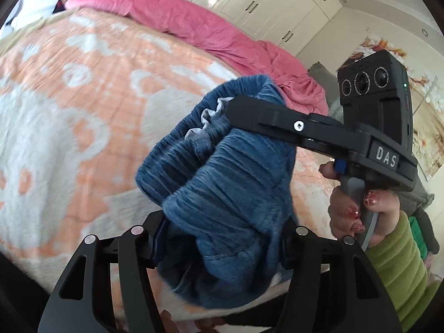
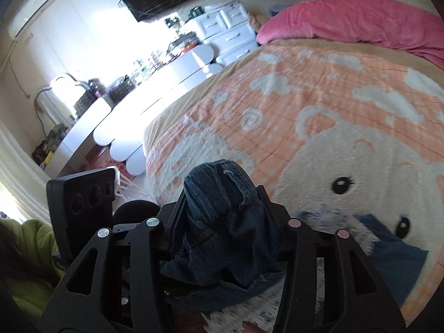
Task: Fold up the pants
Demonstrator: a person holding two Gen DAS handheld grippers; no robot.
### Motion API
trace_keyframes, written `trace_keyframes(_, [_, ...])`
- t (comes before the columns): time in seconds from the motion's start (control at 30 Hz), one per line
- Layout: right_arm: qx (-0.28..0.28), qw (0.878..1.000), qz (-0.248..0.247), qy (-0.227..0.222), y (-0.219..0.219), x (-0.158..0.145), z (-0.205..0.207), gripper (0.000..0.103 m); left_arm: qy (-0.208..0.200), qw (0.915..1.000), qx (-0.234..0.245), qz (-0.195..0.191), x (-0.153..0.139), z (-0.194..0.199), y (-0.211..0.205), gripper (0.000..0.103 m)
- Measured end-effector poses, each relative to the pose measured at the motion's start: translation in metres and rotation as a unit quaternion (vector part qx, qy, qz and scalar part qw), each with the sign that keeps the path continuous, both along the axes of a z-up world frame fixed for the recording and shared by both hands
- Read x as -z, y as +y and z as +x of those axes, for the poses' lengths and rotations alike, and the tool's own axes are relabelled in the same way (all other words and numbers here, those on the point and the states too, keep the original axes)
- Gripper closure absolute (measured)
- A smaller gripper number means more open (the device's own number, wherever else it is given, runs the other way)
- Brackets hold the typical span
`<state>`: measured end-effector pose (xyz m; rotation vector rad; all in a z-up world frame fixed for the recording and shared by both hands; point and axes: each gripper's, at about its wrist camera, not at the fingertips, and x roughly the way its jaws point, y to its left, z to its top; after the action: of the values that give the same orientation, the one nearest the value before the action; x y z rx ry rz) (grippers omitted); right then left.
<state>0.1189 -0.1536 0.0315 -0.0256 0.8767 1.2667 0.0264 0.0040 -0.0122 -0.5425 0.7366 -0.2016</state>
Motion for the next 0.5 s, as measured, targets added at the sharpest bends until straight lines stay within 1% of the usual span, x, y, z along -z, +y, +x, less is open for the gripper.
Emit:
trace_keyframes(0.03, [0.01, 1.0, 0.003, -0.002, -0.012, -0.001, 0.003, 0.059, -0.004, 1.0, 0.004, 0.007, -0.004, 0.002, -0.011, 0.038])
trace_keyframes(0.1, [0.025, 1.0, 0.016, 0.003, -0.033, -0.001, 0.009, 0.047, -0.005, 0.9997, 0.017, 0.019, -0.008, 0.004, -0.031, 0.036])
trace_keyframes(0.13, [0.035, 0.999, 0.024, 0.008, -0.048, 0.0, 0.011, 0.044, -0.007, 0.9994, 0.03, 0.017, -0.008, 0.005, -0.037, 0.034])
trace_keyframes(0.17, [0.047, 0.998, 0.027, 0.011, -0.06, 0.003, 0.012, 0.036, -0.01, 0.9989, 0.042, 0.016, -0.007, 0.006, -0.042, 0.033])
trace_keyframes(0.2, [0.059, 0.998, 0.027, 0.012, -0.072, 0.006, 0.013, 0.032, -0.014, 0.9983, 0.056, 0.014, -0.007, 0.006, -0.048, 0.03])
trace_keyframes(0.23, [0.074, 0.997, 0.025, 0.011, -0.087, 0.01, 0.013, 0.032, -0.019, 0.9967, 0.078, 0.008, -0.006, 0.006, -0.055, 0.028])
trace_keyframes(0.3, [0.101, 0.994, 0.032, 0.011, -0.109, 0.018, 0.014, 0.03, -0.02, 0.9928, 0.118, -0.003, -0.001, 0.006, -0.065, 0.028])
trace_keyframes(0.33, [0.124, 0.992, 0.037, 0.016, -0.122, 0.025, 0.015, 0.029, -0.02, 0.99, 0.139, -0.009, 0.0, 0.003, -0.068, 0.028])
trace_keyframes(0.37, [0.14, 0.989, 0.042, 0.024, -0.131, 0.03, 0.017, 0.029, -0.021, 0.99, 0.139, -0.008, 0.001, 0.004, -0.066, 0.028])
trace_keyframes(0.4, [0.159, 0.985, 0.051, 0.042, -0.141, 0.036, 0.019, 0.029, -0.022, 0.9922, 0.122, -0.006, 0.002, 0.008, -0.059, 0.028])
trace_keyframes(0.43, [0.167, 0.983, 0.052, 0.052, -0.145, 0.038, 0.02, 0.029, -0.023, 0.9937, 0.109, -0.009, 0.002, 0.008, -0.051, 0.028])
trace_keyframes(0.47, [0.172, 0.982, 0.048, 0.057, -0.147, 0.039, 0.02, 0.029, -0.026, 0.9949, 0.096, -0.014, 0.002, 0.011, -0.04, 0.028])
trace_keyframes(0.5, [0.172, 0.983, 0.043, 0.052, -0.146, 0.038, 0.018, 0.029, -0.027, 0.996, 0.085, -0.01, 0.0, 0.008, -0.031, 0.028])
